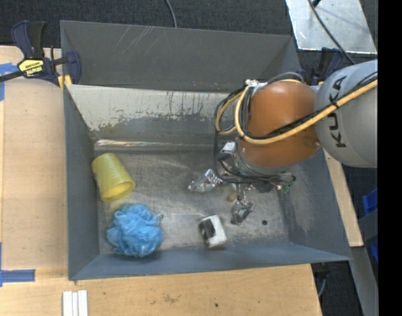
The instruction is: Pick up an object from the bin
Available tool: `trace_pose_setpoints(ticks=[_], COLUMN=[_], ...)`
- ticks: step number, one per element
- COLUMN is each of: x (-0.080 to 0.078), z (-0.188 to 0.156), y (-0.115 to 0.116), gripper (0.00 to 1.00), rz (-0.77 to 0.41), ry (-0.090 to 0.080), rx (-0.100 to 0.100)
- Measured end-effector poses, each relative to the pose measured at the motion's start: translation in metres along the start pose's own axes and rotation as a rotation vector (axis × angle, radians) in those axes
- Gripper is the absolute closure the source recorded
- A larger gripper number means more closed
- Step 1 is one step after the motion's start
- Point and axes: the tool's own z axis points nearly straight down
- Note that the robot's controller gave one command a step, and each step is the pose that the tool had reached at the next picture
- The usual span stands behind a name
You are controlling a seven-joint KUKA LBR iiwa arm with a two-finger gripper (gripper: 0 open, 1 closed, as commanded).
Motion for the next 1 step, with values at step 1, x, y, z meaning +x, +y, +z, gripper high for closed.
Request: trace_pose_setpoints(ticks=[1], x=[0.0223], z=[0.0563], y=[0.0318], gripper=[1.0], rz=[-0.187], ry=[-0.01], rx=[0.009])
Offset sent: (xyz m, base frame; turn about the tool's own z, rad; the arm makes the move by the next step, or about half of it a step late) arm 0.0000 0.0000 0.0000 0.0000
